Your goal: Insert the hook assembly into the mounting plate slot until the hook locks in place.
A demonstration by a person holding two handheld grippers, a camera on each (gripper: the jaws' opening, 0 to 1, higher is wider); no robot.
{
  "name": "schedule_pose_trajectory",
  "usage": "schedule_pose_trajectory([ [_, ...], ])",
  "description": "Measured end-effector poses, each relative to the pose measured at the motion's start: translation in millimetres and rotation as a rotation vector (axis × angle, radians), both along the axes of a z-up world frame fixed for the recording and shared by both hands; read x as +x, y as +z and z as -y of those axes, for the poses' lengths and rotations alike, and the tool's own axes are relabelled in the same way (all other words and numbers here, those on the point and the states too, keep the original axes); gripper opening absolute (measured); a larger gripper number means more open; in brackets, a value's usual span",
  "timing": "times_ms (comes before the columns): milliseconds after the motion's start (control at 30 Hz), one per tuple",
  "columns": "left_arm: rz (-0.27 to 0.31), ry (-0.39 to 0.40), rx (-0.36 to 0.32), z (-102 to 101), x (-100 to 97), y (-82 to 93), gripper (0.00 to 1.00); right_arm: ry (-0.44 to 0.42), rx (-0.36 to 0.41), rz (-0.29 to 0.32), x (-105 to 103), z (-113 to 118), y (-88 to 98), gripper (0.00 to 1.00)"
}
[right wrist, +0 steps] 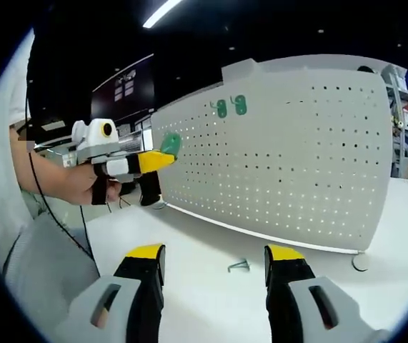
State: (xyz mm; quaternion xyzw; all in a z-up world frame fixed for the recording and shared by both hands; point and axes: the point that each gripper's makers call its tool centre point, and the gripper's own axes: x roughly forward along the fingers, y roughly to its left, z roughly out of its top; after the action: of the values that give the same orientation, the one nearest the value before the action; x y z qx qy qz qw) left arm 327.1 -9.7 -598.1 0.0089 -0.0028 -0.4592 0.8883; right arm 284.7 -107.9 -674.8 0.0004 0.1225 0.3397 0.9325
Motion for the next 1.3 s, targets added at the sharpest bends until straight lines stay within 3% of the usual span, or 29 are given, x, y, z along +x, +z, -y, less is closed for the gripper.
schedule_pose_trajectory([
  [300, -0.008, -0.004, -0.020, 4, -7.1, -1.8, 0.03, 0.005, -0.007, 0.004, 0, -1, -0.4, 0.54],
  [1100, -0.021, 0.006, -0.013, 2, -2.0, -5.1, 0.03, 0.005, -0.007, 0.037, 0, -2, 8.1, 0.54],
  [1300, -0.027, 0.011, -0.015, 1, -1.4, -5.3, 0.03, 0.005, 0.028, 0.070, -1, -3, 22.4, 0.54],
])
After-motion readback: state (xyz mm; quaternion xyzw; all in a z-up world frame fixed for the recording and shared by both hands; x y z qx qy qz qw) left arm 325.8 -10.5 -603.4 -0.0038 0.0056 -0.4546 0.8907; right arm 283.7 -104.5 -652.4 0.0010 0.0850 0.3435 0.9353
